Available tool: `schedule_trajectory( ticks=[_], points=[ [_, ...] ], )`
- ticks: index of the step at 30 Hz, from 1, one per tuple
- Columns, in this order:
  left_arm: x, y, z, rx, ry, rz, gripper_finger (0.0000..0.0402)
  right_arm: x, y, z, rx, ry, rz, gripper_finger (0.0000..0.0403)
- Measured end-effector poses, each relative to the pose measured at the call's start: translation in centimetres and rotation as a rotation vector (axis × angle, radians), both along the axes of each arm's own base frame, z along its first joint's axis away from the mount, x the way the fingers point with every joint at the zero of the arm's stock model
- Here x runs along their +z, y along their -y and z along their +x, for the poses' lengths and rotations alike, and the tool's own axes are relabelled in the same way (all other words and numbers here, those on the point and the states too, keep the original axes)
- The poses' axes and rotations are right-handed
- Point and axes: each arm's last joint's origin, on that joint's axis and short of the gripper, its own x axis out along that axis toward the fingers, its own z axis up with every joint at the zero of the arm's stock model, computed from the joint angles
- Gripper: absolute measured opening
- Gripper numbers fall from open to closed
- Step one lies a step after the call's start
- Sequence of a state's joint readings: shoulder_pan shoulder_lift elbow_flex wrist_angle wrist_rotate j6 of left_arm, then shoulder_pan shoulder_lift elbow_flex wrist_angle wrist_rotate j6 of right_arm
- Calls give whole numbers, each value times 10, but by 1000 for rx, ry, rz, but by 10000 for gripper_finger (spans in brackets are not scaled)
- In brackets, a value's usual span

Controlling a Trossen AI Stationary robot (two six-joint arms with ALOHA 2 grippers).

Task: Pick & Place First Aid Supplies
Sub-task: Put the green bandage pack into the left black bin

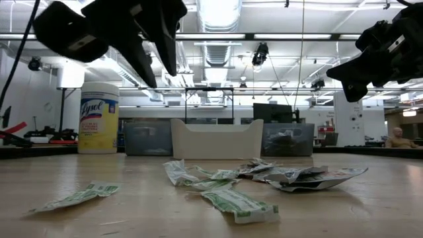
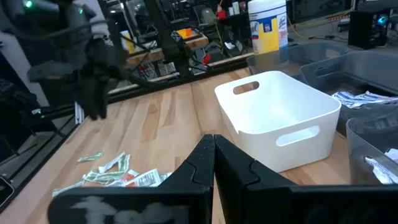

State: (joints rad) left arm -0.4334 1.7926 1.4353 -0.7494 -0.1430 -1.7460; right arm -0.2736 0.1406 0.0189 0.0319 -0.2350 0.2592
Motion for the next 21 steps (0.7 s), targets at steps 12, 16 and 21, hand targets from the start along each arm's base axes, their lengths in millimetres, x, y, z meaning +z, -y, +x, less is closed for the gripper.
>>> schedule_trajectory(
  ticks=[12, 16, 21],
  points=[
    [-35, 32, 4, 40, -106, -133, 92, 0, 0, 0, 1, 0, 2, 8],
    [-47, 40, 3, 47, -161, -171, 92, 0, 0, 0, 0, -1, 2, 8],
    [-65, 46, 7, 41, -226, -213, 92, 0, 0, 0, 0, -1, -1, 8]
  ],
)
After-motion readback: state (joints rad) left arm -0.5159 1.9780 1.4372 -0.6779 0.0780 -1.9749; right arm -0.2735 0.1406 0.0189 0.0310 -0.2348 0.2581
